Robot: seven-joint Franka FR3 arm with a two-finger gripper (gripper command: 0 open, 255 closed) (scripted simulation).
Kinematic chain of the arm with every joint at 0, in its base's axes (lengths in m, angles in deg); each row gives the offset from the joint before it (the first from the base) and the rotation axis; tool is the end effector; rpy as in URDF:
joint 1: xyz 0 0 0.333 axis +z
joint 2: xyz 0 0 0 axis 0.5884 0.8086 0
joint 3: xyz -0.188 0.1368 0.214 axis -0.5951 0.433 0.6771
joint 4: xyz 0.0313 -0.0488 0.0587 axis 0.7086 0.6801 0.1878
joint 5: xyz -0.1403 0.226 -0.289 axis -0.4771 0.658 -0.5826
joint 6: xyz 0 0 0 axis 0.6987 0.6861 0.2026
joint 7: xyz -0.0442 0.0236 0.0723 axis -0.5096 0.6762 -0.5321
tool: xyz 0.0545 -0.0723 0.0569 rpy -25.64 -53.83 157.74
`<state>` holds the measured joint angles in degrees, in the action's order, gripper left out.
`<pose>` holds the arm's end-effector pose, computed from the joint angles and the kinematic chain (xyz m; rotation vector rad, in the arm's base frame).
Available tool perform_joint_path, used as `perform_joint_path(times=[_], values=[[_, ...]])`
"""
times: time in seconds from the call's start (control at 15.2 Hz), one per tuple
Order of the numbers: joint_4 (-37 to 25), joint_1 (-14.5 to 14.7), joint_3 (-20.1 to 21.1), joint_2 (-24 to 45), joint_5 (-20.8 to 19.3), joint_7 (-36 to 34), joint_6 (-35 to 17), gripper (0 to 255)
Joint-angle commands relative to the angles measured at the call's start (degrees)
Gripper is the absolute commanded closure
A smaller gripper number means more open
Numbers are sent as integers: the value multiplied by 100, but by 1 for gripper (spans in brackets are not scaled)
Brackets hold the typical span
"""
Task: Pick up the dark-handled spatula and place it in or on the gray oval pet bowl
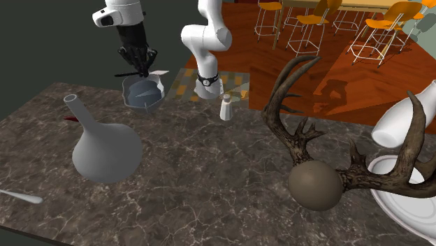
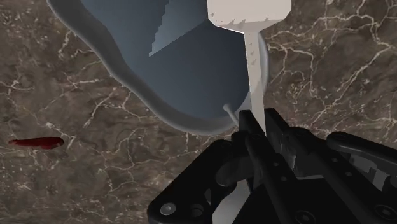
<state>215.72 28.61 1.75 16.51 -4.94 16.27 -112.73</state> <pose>0.3685 -0.1558 0.5213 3.1352 -0.1241 0.1038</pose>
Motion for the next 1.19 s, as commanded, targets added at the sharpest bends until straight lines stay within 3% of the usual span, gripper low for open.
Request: perform_joint_path(times=[0.0, 0.26, 1.12], values=[[37, -118, -196, -110, -108, 260, 57, 255], [87, -337, -563, -300, -322, 725, 162, 255], [955, -375, -727, -115, -420, 736, -890, 255]])
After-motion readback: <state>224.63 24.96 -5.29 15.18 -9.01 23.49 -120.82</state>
